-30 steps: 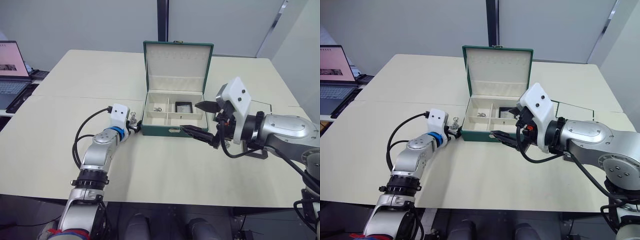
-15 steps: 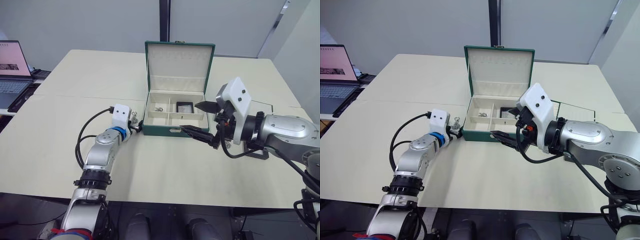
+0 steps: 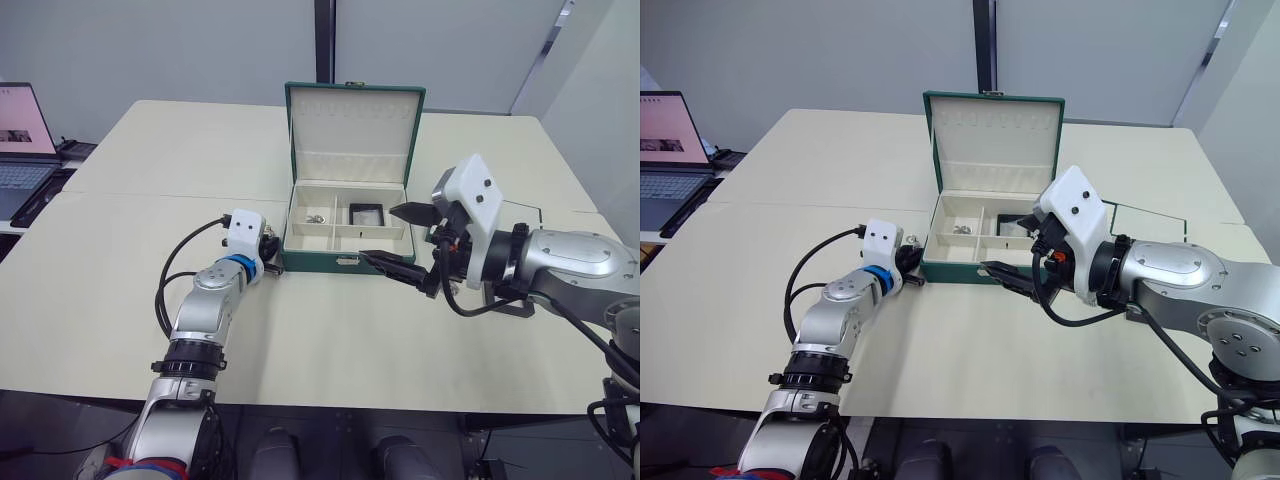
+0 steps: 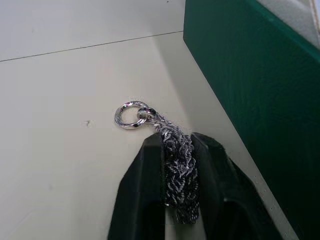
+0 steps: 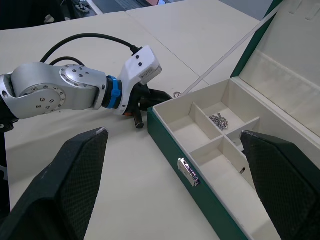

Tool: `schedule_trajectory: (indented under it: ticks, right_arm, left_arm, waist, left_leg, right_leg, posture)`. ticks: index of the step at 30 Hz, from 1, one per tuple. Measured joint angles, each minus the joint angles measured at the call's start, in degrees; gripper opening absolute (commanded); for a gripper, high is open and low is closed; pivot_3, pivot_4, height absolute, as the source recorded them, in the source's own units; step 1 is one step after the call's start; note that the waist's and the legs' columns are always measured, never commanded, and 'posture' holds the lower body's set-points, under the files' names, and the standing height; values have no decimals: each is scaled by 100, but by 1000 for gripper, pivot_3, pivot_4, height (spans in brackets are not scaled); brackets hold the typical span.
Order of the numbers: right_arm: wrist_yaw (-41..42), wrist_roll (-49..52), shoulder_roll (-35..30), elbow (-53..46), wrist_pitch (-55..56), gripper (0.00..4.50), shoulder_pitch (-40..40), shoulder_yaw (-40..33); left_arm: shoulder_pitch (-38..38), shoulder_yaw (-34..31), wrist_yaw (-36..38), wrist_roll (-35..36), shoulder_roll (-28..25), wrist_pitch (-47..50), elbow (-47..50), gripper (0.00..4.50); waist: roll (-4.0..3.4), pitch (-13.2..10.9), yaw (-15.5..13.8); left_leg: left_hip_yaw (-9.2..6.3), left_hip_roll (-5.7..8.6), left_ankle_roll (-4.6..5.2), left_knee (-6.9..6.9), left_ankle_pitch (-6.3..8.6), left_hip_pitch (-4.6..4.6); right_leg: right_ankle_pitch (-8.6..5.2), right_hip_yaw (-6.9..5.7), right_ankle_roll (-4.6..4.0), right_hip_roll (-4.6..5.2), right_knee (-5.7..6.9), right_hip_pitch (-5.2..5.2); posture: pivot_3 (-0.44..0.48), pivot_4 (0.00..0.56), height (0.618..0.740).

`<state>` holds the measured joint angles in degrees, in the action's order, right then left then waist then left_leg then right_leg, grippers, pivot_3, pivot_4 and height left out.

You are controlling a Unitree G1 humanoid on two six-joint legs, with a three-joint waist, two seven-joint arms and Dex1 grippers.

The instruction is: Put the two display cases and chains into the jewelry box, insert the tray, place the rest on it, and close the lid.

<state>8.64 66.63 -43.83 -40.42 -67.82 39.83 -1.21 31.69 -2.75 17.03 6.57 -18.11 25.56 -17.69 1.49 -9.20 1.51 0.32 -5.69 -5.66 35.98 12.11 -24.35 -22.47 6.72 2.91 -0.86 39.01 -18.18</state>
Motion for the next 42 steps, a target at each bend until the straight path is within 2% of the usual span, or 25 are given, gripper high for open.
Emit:
schedule_trajectory:
  ticks: [15,23,37,42]
  right_arm:
    - [4,-2,-6,0,0,4500,-2,-2]
    - [5,-2,-10,-2,0,4500,-2,-2]
    - [0,5,-10,-63,2,4500,-71,-4]
    - [103,73,-111,-109,28,4500,-181,-183]
  left_arm:
    - [-6,-5,-49,1,10,4,18,78]
    - [-131,-42,-13,-4,-67,418,470,78]
    - [151,-24,-6,-126,-574,1271,1813,78]
    - [253,11,190,-24,-939,2227,2863,78]
  waist:
    - [0,0,-2]
    - [0,0,-4]
    - [0,-1,-7]
    - [1,-4,-4]
  left_leg:
    - [0,0,0,0,0,0]
    - [1,0,0,-2,0,-2]
    - [0,0,-1,-2,0,-5]
    - [-1,0,-1,-3,0,-10]
  right_leg:
    - [0,0,0,0,-1,0]
    - [0,1,0,1,-4,-1]
    - [0,1,0,1,-6,-4]
    - [0,0,1,1,-9,-6]
  posture:
    - [0,150,740]
    - [0,150,740]
    - [0,150,740]
    - [0,150,740]
